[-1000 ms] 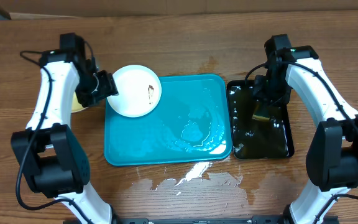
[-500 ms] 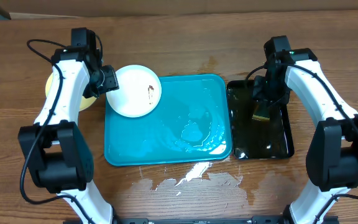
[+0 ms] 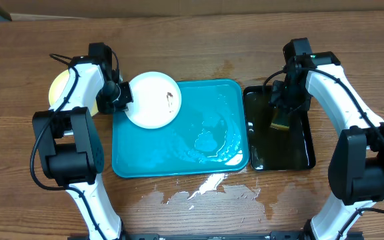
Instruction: Clean dirty plates on tray and stack at the side
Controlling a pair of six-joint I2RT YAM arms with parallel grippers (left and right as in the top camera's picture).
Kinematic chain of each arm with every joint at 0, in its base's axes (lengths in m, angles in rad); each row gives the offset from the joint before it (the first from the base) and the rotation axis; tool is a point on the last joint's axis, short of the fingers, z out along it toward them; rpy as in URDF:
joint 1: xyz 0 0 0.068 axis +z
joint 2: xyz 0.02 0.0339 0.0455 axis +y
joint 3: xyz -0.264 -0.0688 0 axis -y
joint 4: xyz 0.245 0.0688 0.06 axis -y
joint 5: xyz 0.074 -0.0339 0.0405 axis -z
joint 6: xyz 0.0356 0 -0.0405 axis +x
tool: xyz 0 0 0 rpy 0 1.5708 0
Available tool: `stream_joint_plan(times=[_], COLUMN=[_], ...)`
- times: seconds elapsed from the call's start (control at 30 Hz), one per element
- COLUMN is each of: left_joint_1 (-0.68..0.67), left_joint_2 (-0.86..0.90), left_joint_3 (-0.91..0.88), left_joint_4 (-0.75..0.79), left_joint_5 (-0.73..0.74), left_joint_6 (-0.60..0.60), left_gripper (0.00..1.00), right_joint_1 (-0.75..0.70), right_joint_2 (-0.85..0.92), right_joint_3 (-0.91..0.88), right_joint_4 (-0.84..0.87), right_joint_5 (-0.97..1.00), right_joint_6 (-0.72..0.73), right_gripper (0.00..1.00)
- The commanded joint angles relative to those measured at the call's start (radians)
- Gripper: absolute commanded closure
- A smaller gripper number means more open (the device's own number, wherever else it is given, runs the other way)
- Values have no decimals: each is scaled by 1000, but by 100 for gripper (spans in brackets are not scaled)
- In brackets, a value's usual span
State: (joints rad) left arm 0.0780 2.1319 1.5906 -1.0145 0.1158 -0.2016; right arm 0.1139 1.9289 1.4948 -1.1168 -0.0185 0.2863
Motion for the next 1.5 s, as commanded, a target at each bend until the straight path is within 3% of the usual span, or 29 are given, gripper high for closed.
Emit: stream_joint_plan(times=[0.0,0.23,0.37,0.57,0.77,1.0,1.2,1.37,1.43,1.47], left_joint_1=[-2,-48,-102,-184,-212,-214,-234,-249,-251,-251], left_joint_2=[12,12,12,12,12,12,12,12,12,12], left_joint_3=[-6,-6,-6,-6,-6,-6,-6,-6,-6,-6], left_joint_4=[-50,-177,-198,-185,-185,-154,-135,-118,-112,-111], left_joint_5=[87,123,126,113,110,109,109,101,86,83], left_joint_6=[55,66,43,43,40,40,41,40,40,40], left_gripper=[96,93,87,49,49,48,48,49,50,50], right_joint_1=[4,3,3,3,3,4,4,4,3,3], right_joint_2=[-32,-32,-32,-32,-32,-31,-29,-27,-27,-27], right_joint_3=[-5,-5,-5,-5,-33,-176,-245,-248,-247,-245], right_joint_4=[4,1,1,1,42,253,372,378,372,369], right_joint_5=[9,10,20,62,76,82,101,100,101,100], right_joint_6=[-2,-3,-3,-3,-2,-2,-3,-3,-3,-3], right_gripper=[48,47,40,39,39,40,50,85,96,96])
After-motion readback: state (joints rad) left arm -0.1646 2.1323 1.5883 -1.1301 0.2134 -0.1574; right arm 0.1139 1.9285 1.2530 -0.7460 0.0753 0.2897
